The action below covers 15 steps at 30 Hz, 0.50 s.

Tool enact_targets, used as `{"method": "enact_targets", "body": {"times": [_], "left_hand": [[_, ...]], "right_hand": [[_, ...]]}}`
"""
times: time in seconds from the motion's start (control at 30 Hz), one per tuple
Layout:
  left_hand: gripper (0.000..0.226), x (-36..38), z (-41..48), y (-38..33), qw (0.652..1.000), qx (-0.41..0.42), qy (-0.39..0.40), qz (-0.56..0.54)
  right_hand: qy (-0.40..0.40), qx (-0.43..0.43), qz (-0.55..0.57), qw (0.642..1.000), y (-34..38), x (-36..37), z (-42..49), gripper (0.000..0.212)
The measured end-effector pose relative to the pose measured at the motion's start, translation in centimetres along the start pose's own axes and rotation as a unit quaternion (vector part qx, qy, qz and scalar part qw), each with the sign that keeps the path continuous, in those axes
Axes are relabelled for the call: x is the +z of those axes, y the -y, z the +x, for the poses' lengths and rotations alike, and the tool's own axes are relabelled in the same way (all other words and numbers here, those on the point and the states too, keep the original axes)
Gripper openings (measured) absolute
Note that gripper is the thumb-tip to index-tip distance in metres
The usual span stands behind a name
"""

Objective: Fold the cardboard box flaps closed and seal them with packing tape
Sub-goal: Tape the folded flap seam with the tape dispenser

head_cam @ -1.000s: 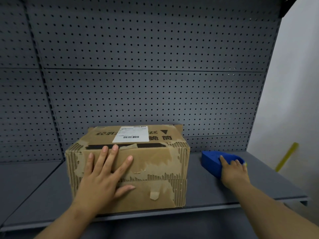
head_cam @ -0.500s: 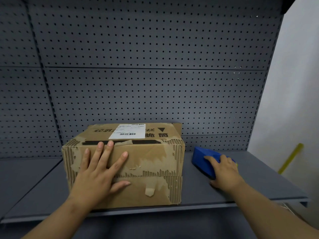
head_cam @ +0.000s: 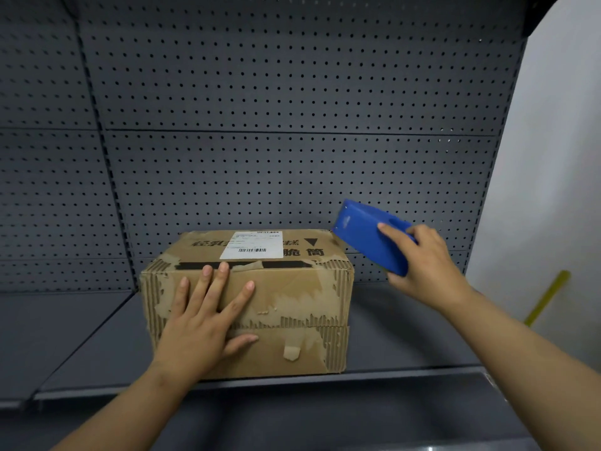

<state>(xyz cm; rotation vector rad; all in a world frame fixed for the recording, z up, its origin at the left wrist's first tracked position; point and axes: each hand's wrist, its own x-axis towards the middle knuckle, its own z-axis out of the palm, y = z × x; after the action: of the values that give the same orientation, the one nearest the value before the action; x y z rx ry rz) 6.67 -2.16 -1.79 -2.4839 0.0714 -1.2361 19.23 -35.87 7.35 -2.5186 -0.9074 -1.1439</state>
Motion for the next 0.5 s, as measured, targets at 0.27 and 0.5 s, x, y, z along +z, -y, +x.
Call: {"method": "enact_targets", "body": {"times": [0.27, 0.5], "left_hand": [[0.087, -1.7, -0.8, -0.3, 0.998, -0.016, 0.053, -0.028], [0.098, -3.7, -1.4, -0.6, 0.995, -0.009, 0.093, -0.045]], "right_hand": [[-0.038, -0.076, 0.012, 0.996, 6.2, -5.8, 1.0, 0.087], [-0.032, -0.111, -0.003, 0.993, 10.1, -8.1, -0.5, 0.082]]}}
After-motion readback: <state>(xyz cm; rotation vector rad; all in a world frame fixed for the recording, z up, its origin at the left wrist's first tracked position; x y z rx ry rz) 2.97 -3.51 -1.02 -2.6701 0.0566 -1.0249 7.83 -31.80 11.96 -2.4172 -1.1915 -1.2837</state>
